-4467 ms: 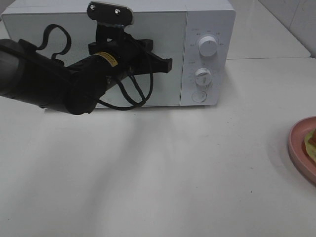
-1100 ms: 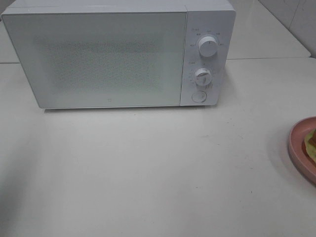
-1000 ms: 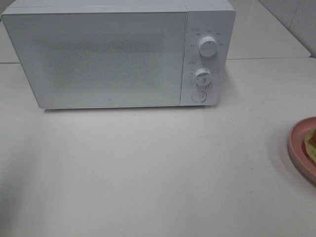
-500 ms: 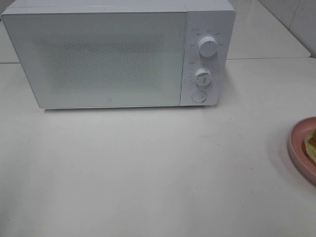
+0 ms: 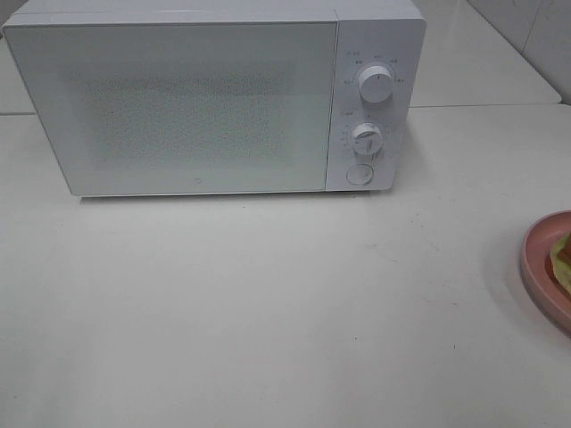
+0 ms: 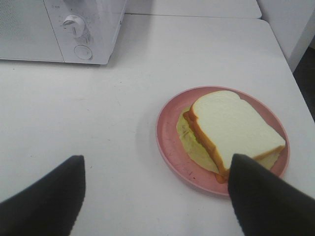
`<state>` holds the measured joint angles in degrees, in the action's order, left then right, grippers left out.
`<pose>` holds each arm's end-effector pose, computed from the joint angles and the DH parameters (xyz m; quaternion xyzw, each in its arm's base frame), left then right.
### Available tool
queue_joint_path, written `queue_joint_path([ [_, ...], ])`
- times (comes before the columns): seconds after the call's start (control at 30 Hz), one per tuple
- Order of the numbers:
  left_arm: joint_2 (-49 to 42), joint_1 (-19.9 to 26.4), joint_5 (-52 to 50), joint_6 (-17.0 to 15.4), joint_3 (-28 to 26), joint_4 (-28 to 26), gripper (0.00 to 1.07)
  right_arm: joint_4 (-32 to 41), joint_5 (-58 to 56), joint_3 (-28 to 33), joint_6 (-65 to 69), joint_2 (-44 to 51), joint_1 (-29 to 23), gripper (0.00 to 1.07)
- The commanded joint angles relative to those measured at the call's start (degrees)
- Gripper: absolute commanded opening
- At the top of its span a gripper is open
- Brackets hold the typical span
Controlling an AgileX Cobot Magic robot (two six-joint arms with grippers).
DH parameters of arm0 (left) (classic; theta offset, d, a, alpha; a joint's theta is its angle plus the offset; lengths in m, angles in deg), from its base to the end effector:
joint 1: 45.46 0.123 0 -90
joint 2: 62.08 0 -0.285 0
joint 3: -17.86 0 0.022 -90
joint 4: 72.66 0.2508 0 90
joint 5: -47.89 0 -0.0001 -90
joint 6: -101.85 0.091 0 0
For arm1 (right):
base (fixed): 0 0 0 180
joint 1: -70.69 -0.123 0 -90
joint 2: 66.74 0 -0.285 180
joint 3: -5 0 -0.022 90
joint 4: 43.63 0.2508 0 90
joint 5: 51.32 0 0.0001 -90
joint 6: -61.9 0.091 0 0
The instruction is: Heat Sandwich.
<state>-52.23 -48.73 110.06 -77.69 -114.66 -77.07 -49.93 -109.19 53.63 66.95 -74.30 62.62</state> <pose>-0.0029 -0.0060 0.2810 0.0297 0.8627 -0.0508 0.5023 -0.0024 -0.0089 0.2815 -0.0213 0.8374 0.0075 0.5461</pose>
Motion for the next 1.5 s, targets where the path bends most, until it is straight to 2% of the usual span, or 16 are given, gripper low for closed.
queue_joint_path([
  [0.03,-3.0,0.1,-0.6,-0.1,0.2,-1.3,1.0,-0.2,0.8,0.0,-0.5,1.6,0.5,0.75],
  [1.5,-3.7,0.1,-0.6,-0.1,0.2,-1.3,1.0,-0.2,0.8,0.0,-0.6,1.6,0.5,0.75],
])
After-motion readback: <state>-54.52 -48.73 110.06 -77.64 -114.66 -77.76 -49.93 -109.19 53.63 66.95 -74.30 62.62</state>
